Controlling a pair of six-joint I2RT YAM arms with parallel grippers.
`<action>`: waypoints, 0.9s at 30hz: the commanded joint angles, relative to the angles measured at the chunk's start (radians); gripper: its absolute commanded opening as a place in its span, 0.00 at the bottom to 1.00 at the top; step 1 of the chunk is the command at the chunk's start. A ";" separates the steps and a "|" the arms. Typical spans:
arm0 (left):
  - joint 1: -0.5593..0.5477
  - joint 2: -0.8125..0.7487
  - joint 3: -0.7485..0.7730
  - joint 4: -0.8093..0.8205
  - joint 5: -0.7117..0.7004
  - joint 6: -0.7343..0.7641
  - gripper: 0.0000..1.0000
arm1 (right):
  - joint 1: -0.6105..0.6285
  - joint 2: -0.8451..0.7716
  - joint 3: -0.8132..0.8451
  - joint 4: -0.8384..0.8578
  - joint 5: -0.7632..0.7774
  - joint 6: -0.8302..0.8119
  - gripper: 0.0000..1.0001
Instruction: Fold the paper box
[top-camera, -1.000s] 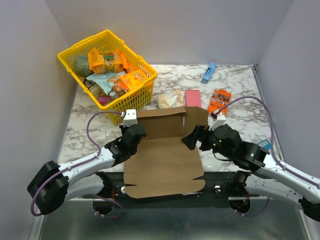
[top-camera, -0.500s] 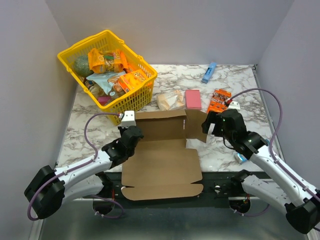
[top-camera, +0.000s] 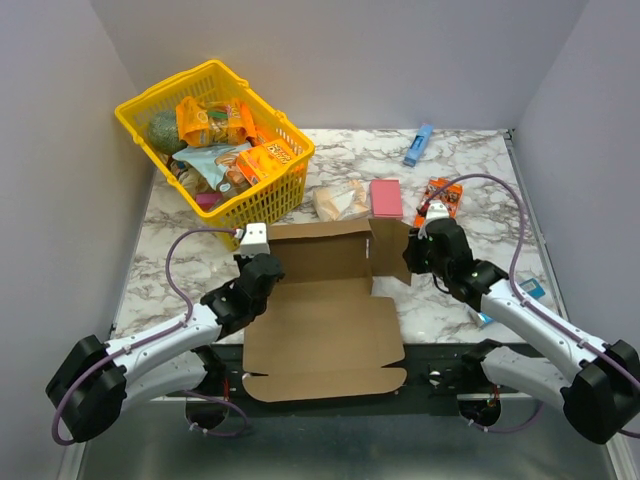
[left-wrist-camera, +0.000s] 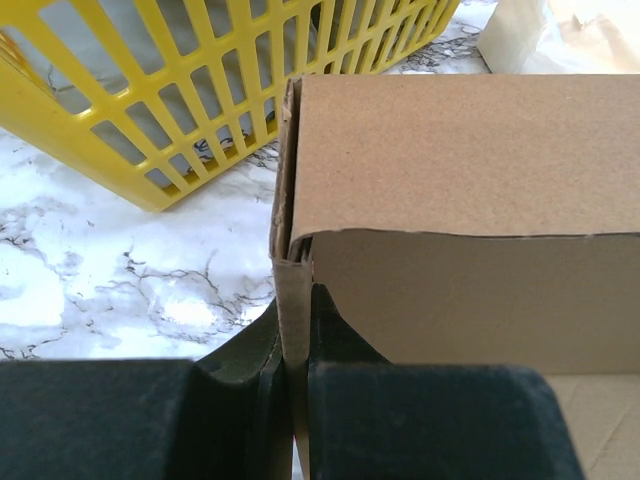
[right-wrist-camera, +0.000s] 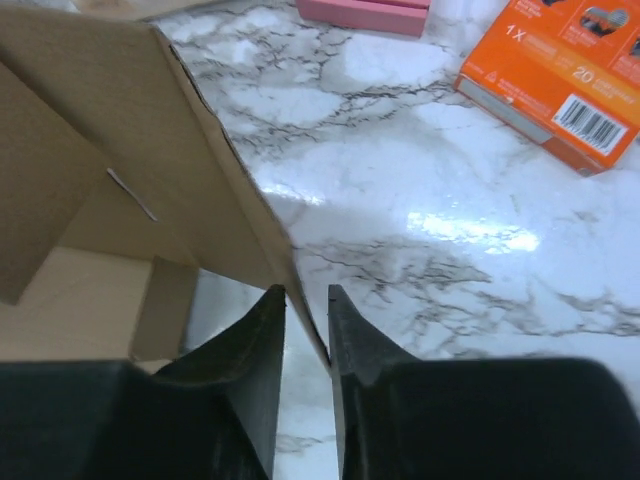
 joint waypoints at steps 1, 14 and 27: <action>0.005 -0.012 -0.012 0.012 0.021 -0.028 0.00 | -0.002 -0.017 -0.001 0.061 -0.049 -0.084 0.12; -0.033 0.114 0.059 0.004 -0.022 -0.067 0.00 | 0.277 -0.048 0.022 -0.009 -0.119 0.183 0.01; -0.086 0.100 0.037 0.006 -0.058 -0.076 0.00 | 0.368 0.286 0.214 0.002 0.070 0.324 0.08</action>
